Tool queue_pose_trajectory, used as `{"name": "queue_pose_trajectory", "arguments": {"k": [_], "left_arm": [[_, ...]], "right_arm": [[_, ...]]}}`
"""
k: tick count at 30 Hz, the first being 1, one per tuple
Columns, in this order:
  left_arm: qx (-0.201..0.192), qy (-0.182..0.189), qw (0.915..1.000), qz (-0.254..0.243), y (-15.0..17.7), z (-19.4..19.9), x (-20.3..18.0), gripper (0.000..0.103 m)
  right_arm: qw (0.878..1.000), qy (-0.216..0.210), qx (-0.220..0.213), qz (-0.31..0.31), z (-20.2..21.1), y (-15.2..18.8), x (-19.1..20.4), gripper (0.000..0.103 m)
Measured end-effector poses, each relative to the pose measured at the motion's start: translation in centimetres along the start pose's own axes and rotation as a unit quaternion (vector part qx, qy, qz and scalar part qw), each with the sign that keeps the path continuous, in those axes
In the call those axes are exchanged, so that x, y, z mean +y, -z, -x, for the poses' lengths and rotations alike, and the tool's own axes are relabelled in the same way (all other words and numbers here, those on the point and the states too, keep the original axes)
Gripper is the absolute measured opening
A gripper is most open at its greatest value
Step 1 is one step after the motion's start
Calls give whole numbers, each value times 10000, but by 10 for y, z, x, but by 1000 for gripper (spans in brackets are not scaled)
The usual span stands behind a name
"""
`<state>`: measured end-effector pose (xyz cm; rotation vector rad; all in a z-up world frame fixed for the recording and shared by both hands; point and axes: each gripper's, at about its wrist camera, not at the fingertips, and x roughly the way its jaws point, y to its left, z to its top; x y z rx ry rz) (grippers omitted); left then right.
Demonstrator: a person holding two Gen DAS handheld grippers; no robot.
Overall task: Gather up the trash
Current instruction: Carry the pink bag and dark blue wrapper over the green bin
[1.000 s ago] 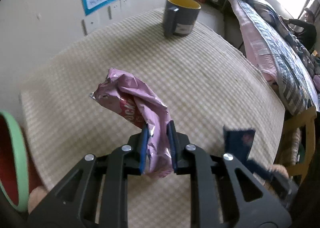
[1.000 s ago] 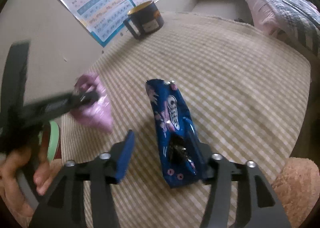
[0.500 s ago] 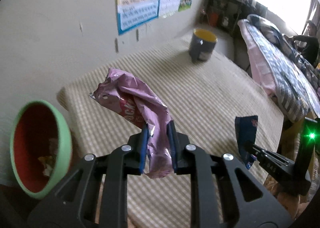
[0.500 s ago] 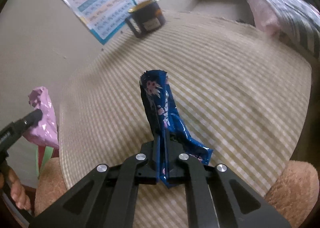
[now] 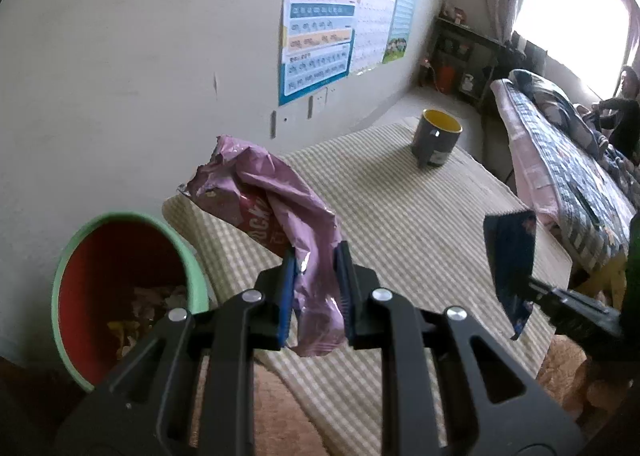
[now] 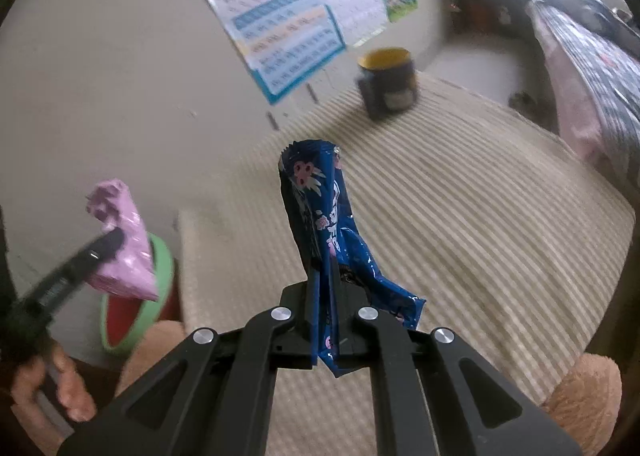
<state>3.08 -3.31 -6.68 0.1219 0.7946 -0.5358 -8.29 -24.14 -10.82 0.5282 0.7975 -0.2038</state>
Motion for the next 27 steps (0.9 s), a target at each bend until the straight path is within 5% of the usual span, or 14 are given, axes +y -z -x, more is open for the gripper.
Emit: {"name": "queue_pose_trajectory", "arguments": {"k": [13,27], "left_arm": [[-140,-134,9996,203,8,9,35,19],[-144,-210,9993,280,13,10,47,20]], "right_arm": [[9985,-304,-89,456,-1,-15,69,6],[9977,-258,61,631,-5,0,82,7]]}}
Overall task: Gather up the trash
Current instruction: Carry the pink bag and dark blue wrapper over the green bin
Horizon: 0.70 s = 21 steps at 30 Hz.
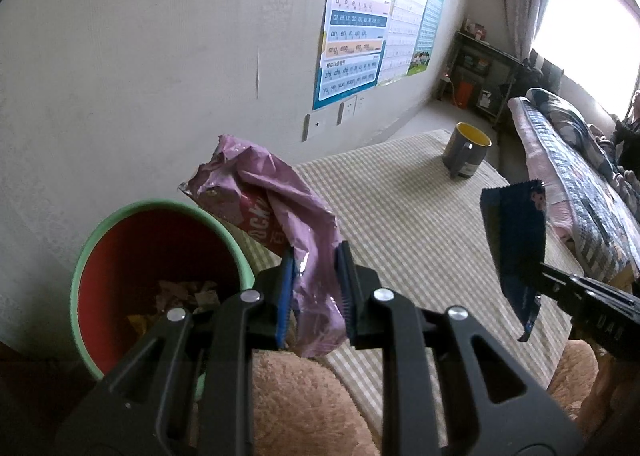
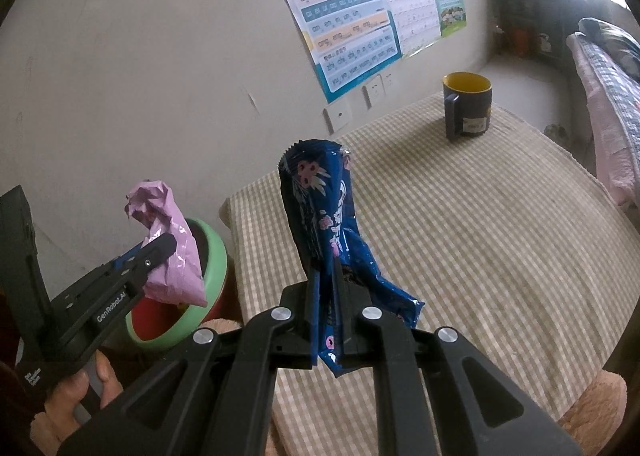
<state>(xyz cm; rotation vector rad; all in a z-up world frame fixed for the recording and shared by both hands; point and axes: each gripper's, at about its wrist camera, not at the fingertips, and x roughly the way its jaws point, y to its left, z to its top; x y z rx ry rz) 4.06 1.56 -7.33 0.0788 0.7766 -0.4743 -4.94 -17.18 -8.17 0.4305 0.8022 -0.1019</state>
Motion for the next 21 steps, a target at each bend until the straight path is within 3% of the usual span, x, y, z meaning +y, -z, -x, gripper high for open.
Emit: {"name": "queue_pose_trajectory", "arguments": {"k": [21], "left_arm": [[-44,-253,9997,21,-1,2,7,20]], "right_arm": [[9998,-129,107,96,-3,7,6,7]]}}
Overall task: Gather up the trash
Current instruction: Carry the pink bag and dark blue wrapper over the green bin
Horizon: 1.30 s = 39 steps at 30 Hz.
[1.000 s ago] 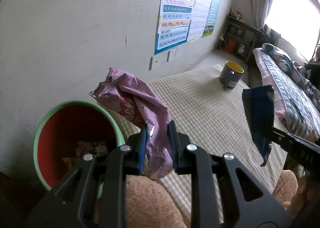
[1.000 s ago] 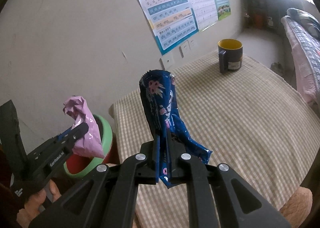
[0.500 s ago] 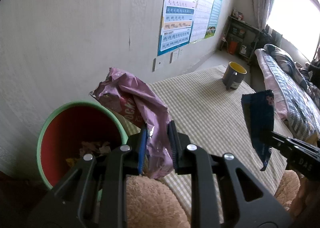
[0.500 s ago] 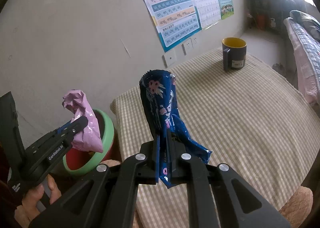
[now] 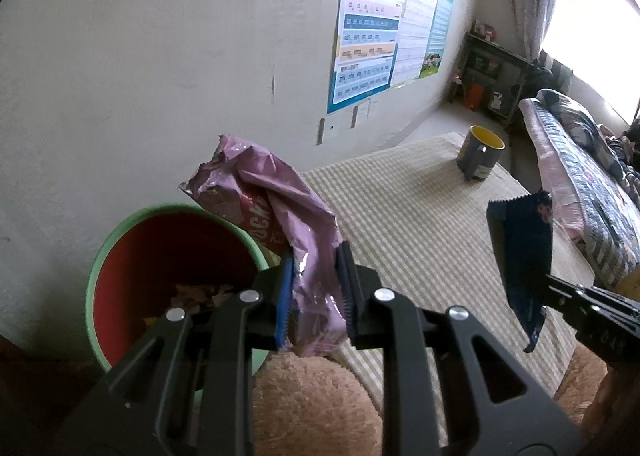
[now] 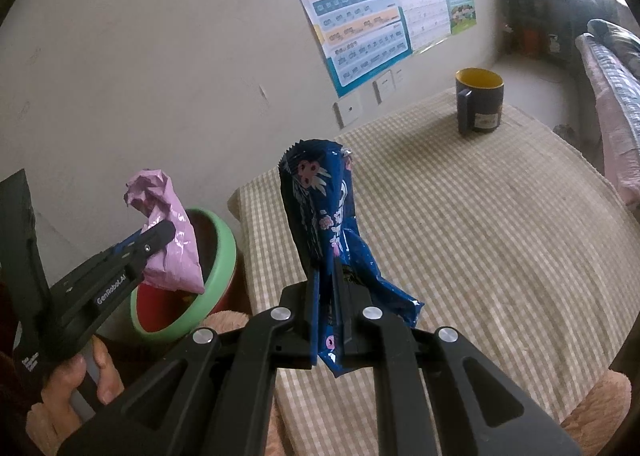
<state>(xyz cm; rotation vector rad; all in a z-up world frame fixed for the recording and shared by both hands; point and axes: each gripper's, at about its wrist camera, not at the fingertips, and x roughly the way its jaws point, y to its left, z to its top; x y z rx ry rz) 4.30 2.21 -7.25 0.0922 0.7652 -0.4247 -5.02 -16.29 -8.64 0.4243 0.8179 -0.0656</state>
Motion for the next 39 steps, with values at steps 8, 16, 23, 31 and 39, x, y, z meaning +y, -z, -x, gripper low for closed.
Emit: {"name": "queue_pose_trajectory", "arguments": {"k": [8,16,23,31,39], "left_arm": [[21,-66,9999,87,1,-2,6,20],[22,-92,9998,163,2,-3,14,21],[5,-130,9996,240,2,-2,19,21],[6,-151,9994,295,3,-1,28,21],[14,-174,9992,371,4,-1,37,21]], "right_arm": [[10000,-5,77,50,-5,2,4,7],[9999,-8,124,121,-11,0,9,7],[9997,-30,135,183,-14,-3,16,7],[9997,-24,39,225,-13,-11,22,7],[9996,-66,22,269,-16,-19,29,7]]}}
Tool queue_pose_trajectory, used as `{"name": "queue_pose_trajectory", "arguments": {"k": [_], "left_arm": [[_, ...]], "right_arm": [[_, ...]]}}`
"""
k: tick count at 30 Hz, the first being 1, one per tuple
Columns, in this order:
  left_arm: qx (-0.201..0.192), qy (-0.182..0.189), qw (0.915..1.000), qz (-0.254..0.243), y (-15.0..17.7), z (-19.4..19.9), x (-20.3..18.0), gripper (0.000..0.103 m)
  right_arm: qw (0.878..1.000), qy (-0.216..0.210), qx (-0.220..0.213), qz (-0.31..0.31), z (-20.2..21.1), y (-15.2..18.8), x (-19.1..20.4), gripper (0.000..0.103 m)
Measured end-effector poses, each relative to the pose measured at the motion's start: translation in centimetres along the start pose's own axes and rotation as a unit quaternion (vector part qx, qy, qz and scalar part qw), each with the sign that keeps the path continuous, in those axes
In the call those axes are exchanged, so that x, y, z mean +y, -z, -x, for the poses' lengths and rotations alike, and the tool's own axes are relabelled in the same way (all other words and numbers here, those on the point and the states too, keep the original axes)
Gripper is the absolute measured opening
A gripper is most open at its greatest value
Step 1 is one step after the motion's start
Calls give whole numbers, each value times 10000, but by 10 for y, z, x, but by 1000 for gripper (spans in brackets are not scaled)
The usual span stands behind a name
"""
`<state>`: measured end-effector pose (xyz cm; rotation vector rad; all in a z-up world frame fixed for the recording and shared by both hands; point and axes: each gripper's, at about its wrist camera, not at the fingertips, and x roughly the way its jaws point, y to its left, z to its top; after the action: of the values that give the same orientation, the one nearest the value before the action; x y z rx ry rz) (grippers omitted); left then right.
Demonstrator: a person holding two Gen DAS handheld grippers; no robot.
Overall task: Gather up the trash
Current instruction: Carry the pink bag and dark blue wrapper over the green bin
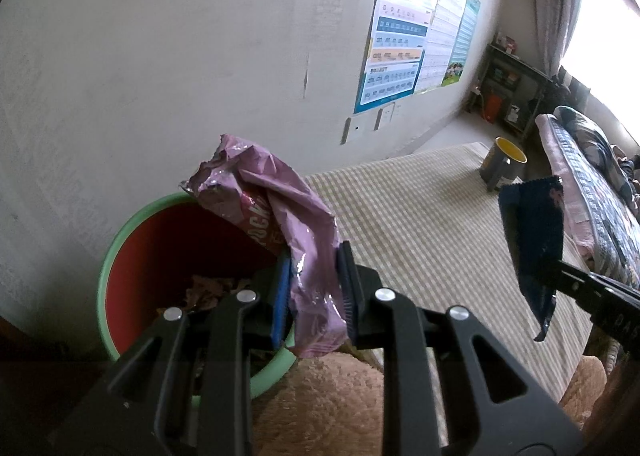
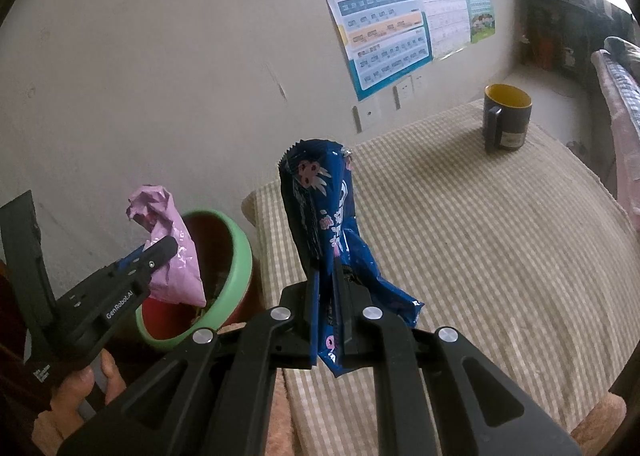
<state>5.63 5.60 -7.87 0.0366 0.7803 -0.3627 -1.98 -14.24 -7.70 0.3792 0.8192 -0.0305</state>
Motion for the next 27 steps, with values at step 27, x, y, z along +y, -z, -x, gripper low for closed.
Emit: {"name": "queue_pose_trajectory", "arguments": {"k": [27], "left_arm": [[172,-200,9990,359,6,-12,36,21]], "right_arm": [[9993,-69,250,275,-24,-3,23,7]]}}
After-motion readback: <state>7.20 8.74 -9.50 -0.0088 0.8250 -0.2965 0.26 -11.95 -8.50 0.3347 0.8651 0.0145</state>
